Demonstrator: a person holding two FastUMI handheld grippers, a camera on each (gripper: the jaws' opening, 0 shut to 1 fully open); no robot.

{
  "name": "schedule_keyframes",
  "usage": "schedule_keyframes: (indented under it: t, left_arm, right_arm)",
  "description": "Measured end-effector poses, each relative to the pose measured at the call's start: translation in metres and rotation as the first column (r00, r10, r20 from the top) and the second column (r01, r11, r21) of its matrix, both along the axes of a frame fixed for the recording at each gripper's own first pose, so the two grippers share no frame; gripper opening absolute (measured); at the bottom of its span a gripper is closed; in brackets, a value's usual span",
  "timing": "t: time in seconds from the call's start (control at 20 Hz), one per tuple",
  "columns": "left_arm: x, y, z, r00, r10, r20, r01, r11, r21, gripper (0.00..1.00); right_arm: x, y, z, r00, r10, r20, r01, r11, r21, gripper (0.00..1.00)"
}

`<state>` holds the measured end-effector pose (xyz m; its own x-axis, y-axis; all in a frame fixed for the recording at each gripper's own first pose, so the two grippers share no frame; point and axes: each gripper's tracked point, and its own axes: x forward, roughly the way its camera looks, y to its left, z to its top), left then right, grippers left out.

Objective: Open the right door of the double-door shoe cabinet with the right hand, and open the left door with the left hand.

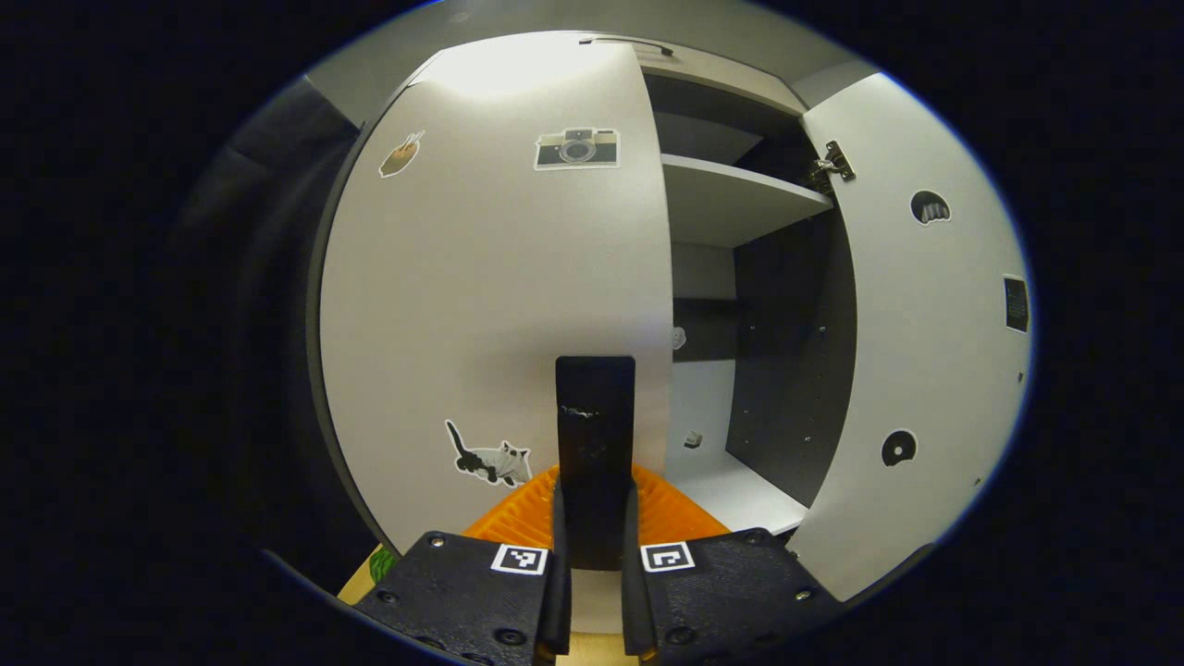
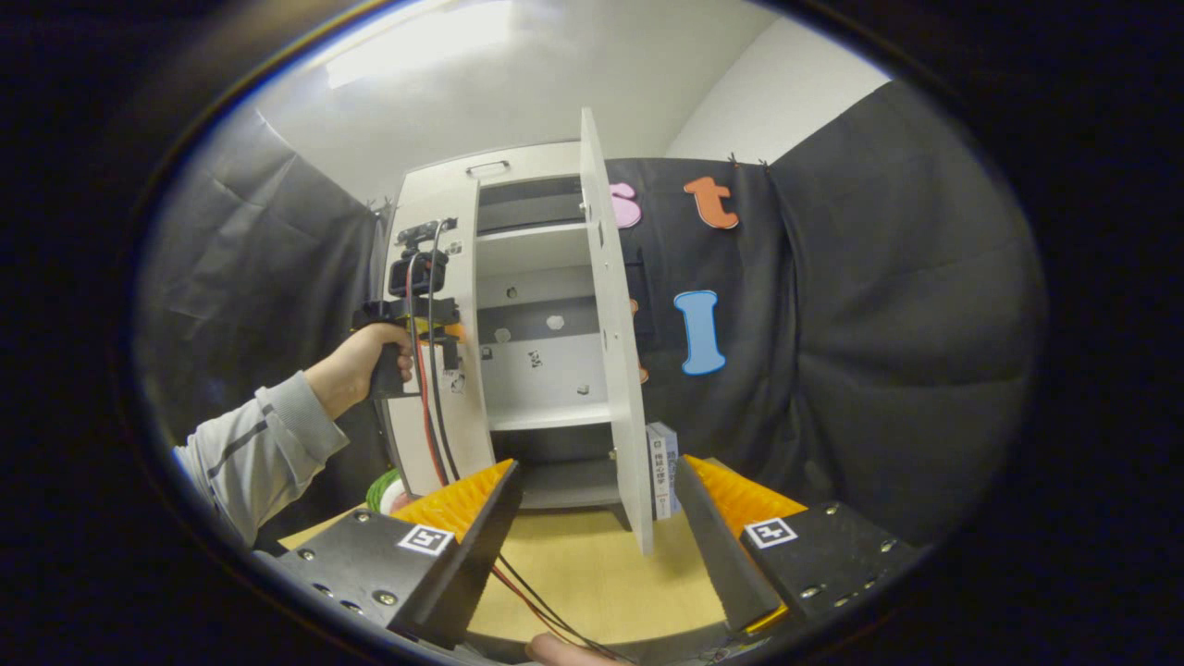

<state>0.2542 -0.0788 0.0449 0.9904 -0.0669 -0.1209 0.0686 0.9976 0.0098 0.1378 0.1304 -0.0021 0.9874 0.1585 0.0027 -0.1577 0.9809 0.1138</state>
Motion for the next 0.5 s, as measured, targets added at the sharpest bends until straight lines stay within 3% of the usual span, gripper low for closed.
schedule_keyframes:
  t: [0.5]
  left_arm:
    - [-0.043, 0.018, 0.004, 0.999, -0.053, 0.011, 0.053, 0.998, 0.014, 0.23]
  right_arm:
    - [0.003, 0.005, -0.003, 1.0, -0.006, -0.015, 0.006, 1.0, -0.02, 0.98]
